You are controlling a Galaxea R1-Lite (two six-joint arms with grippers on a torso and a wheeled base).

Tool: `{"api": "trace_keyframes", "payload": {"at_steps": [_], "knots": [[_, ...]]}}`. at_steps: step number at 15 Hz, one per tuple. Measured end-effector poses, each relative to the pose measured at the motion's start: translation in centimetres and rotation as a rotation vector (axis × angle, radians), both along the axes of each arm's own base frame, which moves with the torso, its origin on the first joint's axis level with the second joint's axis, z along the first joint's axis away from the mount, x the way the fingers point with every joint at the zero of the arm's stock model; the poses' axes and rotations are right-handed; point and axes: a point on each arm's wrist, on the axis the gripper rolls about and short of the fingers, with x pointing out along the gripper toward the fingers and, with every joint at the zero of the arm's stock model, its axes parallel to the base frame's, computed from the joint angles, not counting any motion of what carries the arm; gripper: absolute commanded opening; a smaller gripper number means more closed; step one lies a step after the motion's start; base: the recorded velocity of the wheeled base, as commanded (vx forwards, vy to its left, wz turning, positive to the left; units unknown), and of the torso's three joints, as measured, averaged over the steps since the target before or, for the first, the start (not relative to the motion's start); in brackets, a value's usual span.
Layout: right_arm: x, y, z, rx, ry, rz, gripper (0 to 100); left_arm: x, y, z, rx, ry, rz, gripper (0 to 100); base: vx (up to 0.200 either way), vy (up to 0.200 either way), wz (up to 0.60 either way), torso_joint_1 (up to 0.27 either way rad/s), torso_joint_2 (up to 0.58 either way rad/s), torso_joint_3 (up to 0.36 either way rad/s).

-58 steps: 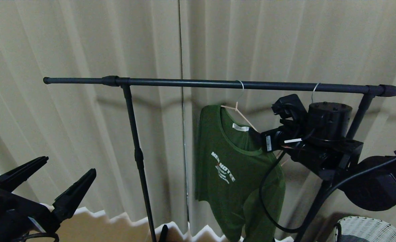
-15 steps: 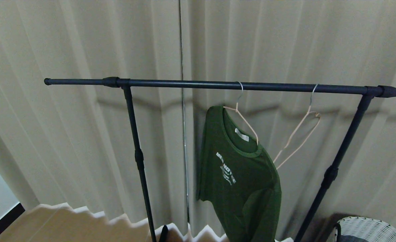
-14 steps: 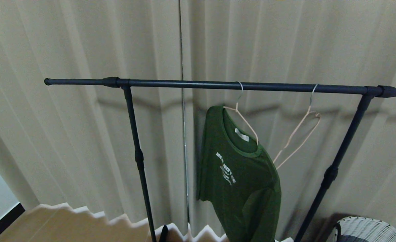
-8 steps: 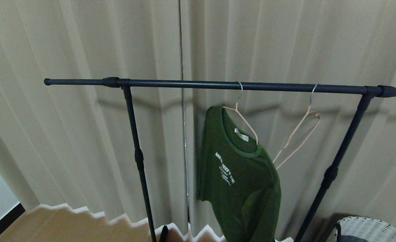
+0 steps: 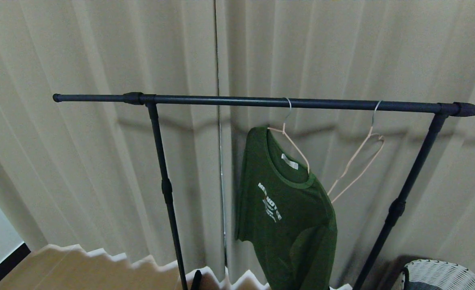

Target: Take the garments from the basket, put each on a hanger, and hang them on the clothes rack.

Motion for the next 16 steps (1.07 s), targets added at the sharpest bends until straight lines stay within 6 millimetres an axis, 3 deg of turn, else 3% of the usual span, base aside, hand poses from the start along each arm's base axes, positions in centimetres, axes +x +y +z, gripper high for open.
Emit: {"api": "trace_keyframes", "payload": {"at_steps": [5, 16], "knots": [[0.00, 0.00, 0.00, 0.000, -0.001, -0.001, 100, 0.00, 0.00, -0.02, 0.002, 0.002, -0.001, 100, -0.200, 0.000, 0.00, 0.003, 0.00, 0.002], [0.00, 0.00, -0.03, -0.007, 0.002, -0.001, 100, 0.00, 0.00, -0.01, -0.003, 0.001, 0.000, 100, 0.000, 0.000, 0.00, 0.000, 0.00, 0.000]]}}
